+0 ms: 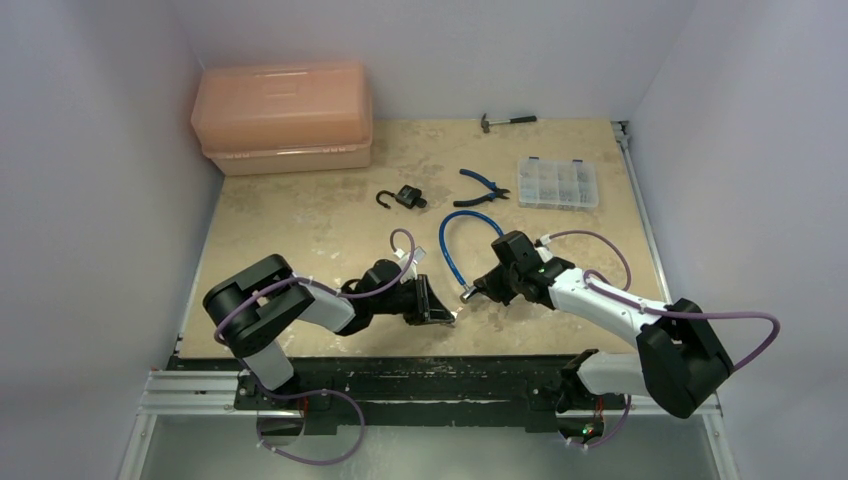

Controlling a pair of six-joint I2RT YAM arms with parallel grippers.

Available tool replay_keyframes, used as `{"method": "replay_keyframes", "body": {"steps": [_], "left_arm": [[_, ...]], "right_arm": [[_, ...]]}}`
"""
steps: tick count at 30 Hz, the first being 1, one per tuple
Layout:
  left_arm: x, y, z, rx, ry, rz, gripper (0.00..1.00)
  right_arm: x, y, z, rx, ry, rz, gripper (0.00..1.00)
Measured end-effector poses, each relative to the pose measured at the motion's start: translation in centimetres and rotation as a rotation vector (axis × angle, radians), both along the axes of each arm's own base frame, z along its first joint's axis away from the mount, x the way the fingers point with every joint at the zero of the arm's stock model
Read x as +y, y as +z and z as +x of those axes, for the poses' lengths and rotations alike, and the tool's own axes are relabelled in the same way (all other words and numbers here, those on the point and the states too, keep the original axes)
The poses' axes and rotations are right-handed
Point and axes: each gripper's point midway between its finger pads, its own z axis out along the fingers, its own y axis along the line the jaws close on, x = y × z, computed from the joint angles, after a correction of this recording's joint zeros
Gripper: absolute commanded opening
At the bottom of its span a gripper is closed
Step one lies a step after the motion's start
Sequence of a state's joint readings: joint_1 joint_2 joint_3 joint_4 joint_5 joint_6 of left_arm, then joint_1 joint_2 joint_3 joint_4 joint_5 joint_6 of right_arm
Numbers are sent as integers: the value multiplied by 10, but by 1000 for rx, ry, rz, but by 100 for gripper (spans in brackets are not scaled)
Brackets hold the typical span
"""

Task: Unlock with the key

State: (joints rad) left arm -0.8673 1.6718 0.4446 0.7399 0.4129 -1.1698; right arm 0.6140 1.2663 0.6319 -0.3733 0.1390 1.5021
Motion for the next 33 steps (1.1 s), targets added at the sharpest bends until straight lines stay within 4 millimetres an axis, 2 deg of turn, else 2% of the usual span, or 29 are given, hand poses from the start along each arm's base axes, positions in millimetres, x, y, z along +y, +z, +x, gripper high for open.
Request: {"method": "replay_keyframes", "body": {"steps": [11, 25, 33], "left_arm": [[1, -7, 4, -1, 24, 18, 0], [-3, -1, 9, -15, 40, -13, 0], [-2, -4, 10, -11, 50, -6, 0]], "right_arm": [[0, -1, 0, 1, 1, -1, 0], [-1, -3, -1, -1, 3, -1, 0], [-1, -2, -1, -6, 3, 2, 0]]}}
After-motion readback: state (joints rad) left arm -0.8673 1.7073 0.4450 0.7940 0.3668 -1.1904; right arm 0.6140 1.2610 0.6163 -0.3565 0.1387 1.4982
